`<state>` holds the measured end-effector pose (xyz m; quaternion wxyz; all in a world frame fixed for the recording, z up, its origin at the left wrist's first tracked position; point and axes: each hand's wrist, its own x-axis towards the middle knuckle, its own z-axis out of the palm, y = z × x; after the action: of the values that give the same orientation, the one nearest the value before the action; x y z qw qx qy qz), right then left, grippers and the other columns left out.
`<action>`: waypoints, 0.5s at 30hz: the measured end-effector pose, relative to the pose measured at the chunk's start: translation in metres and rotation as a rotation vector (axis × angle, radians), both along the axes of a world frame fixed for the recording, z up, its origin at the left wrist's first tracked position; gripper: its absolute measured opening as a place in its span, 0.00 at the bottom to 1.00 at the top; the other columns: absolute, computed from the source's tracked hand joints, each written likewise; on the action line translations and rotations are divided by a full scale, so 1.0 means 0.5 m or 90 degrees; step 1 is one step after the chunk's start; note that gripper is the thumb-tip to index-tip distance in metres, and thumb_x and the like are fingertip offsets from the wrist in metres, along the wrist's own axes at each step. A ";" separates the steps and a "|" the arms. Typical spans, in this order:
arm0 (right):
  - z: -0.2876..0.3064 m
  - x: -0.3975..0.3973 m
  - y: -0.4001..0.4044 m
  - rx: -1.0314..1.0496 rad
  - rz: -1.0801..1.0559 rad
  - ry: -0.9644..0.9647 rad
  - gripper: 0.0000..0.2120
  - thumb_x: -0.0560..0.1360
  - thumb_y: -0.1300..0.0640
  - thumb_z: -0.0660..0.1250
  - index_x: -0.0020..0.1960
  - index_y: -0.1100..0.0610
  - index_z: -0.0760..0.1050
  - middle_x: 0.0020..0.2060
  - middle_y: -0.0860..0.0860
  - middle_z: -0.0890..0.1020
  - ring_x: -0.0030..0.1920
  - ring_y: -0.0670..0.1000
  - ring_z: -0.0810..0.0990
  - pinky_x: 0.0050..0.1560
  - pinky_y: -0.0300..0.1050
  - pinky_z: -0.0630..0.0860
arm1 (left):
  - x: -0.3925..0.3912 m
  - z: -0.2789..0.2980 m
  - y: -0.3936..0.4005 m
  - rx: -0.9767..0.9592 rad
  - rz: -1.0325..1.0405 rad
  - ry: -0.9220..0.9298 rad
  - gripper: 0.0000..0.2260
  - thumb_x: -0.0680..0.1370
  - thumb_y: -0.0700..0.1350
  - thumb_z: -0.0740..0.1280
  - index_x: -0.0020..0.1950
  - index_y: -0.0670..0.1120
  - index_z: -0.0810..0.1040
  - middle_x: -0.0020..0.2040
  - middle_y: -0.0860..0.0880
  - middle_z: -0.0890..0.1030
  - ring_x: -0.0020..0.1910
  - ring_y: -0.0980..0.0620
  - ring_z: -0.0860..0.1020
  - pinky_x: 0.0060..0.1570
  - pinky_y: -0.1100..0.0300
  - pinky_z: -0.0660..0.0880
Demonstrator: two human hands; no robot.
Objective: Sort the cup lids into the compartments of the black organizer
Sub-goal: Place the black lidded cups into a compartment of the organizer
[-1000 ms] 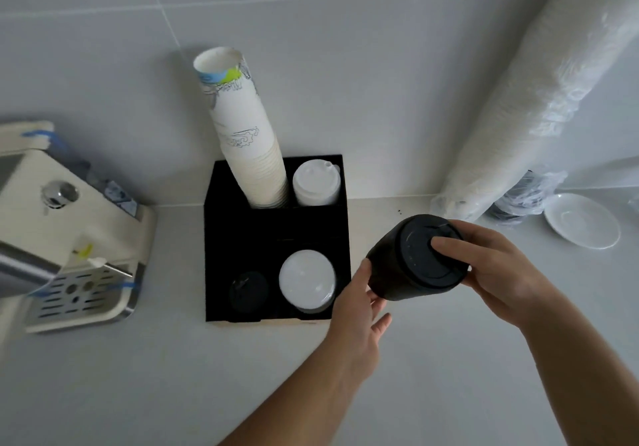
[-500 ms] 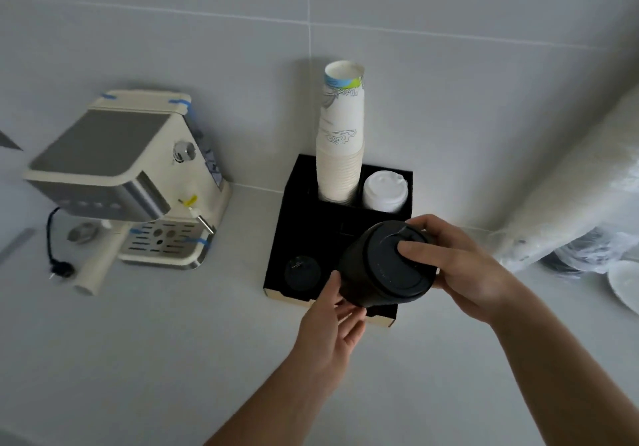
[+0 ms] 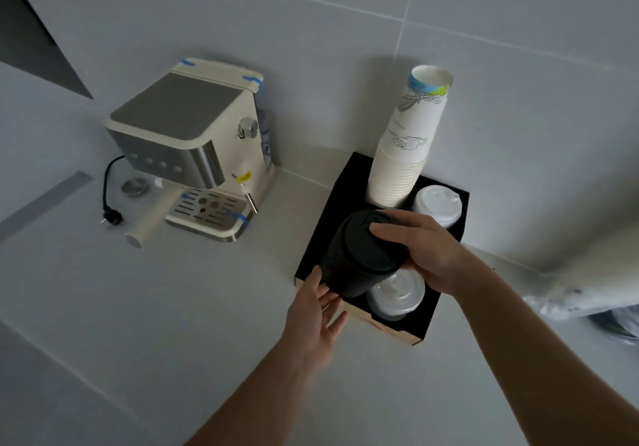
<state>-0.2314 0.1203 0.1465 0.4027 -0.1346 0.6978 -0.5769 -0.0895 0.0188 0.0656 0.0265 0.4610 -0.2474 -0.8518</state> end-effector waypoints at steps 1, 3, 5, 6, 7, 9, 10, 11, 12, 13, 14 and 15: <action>-0.006 -0.007 -0.011 0.003 0.009 -0.002 0.14 0.72 0.56 0.73 0.57 0.51 0.82 0.54 0.53 0.86 0.58 0.56 0.83 0.65 0.61 0.75 | -0.002 -0.008 -0.006 0.001 0.009 -0.007 0.26 0.79 0.56 0.63 0.69 0.39 0.70 0.62 0.42 0.76 0.65 0.45 0.73 0.63 0.50 0.70; -0.014 -0.018 -0.027 0.003 0.015 -0.006 0.12 0.70 0.55 0.74 0.53 0.50 0.83 0.52 0.53 0.86 0.57 0.56 0.83 0.63 0.58 0.76 | -0.005 -0.018 -0.015 0.005 0.015 -0.015 0.28 0.79 0.57 0.63 0.70 0.38 0.70 0.60 0.42 0.77 0.62 0.45 0.75 0.62 0.50 0.71; -0.022 -0.028 -0.044 0.008 0.011 -0.006 0.14 0.64 0.50 0.76 0.49 0.49 0.82 0.49 0.52 0.85 0.55 0.56 0.83 0.58 0.56 0.75 | -0.009 -0.025 -0.022 0.009 0.014 -0.020 0.28 0.79 0.57 0.61 0.70 0.38 0.69 0.58 0.42 0.78 0.59 0.45 0.76 0.64 0.50 0.70; -0.028 -0.033 -0.051 0.015 0.005 -0.003 0.15 0.62 0.48 0.77 0.48 0.48 0.82 0.48 0.52 0.85 0.53 0.55 0.82 0.55 0.55 0.75 | -0.013 -0.029 -0.025 0.009 0.015 -0.022 0.28 0.79 0.58 0.61 0.71 0.38 0.69 0.58 0.41 0.78 0.59 0.45 0.76 0.65 0.50 0.70; -0.034 -0.038 -0.058 0.024 0.001 0.000 0.17 0.61 0.47 0.76 0.48 0.48 0.81 0.47 0.51 0.84 0.52 0.54 0.81 0.53 0.54 0.75 | -0.016 -0.031 -0.026 0.010 0.020 -0.024 0.29 0.79 0.58 0.60 0.71 0.38 0.68 0.58 0.41 0.78 0.60 0.44 0.76 0.66 0.49 0.70; -0.051 -0.048 -0.068 0.032 0.003 0.001 0.17 0.63 0.48 0.76 0.50 0.49 0.80 0.48 0.51 0.83 0.50 0.52 0.81 0.51 0.53 0.74 | -0.023 -0.038 -0.028 0.019 0.038 -0.031 0.29 0.79 0.58 0.60 0.72 0.39 0.68 0.58 0.40 0.78 0.60 0.43 0.77 0.64 0.49 0.71; -0.058 -0.050 -0.071 0.033 0.009 0.002 0.16 0.65 0.50 0.75 0.51 0.51 0.80 0.48 0.51 0.83 0.50 0.52 0.80 0.51 0.52 0.74 | -0.026 -0.041 -0.029 0.025 0.047 -0.033 0.29 0.79 0.59 0.60 0.72 0.40 0.68 0.57 0.39 0.78 0.59 0.43 0.77 0.63 0.49 0.72; -0.066 -0.053 -0.074 0.037 0.013 0.004 0.15 0.68 0.51 0.75 0.53 0.52 0.80 0.49 0.52 0.83 0.50 0.52 0.80 0.51 0.52 0.74 | -0.030 -0.043 -0.029 0.031 0.053 -0.035 0.29 0.79 0.59 0.60 0.72 0.39 0.67 0.58 0.39 0.78 0.59 0.43 0.77 0.62 0.50 0.72; -0.073 -0.055 -0.077 0.040 0.015 0.005 0.14 0.70 0.53 0.74 0.54 0.53 0.79 0.49 0.52 0.82 0.50 0.51 0.80 0.51 0.50 0.73 | -0.034 -0.046 -0.029 0.036 0.056 -0.036 0.29 0.79 0.59 0.60 0.72 0.39 0.67 0.58 0.39 0.78 0.59 0.43 0.77 0.62 0.50 0.72; -0.077 -0.056 -0.081 0.042 0.017 0.007 0.12 0.72 0.55 0.73 0.55 0.54 0.79 0.49 0.53 0.82 0.49 0.51 0.79 0.49 0.48 0.73 | -0.037 -0.048 -0.028 0.040 0.059 -0.037 0.29 0.79 0.59 0.59 0.72 0.39 0.67 0.59 0.39 0.77 0.59 0.43 0.77 0.61 0.50 0.72; -0.080 -0.057 -0.085 0.043 0.019 0.007 0.11 0.73 0.57 0.72 0.55 0.54 0.79 0.48 0.53 0.81 0.48 0.50 0.79 0.47 0.45 0.72 | -0.040 -0.051 -0.028 0.043 0.061 -0.039 0.29 0.80 0.59 0.59 0.72 0.38 0.67 0.59 0.38 0.77 0.59 0.43 0.77 0.61 0.50 0.72; -0.081 -0.057 -0.088 0.043 0.023 0.010 0.10 0.74 0.58 0.71 0.55 0.54 0.79 0.48 0.53 0.81 0.47 0.49 0.79 0.45 0.43 0.72 | -0.042 -0.052 -0.027 0.045 0.063 -0.041 0.29 0.80 0.58 0.60 0.72 0.38 0.67 0.59 0.38 0.77 0.60 0.43 0.77 0.61 0.50 0.72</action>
<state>-0.2602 0.0761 0.1059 0.4121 -0.1377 0.7174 -0.5446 -0.1106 0.0053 0.0395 0.0440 0.5003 -0.1948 -0.8425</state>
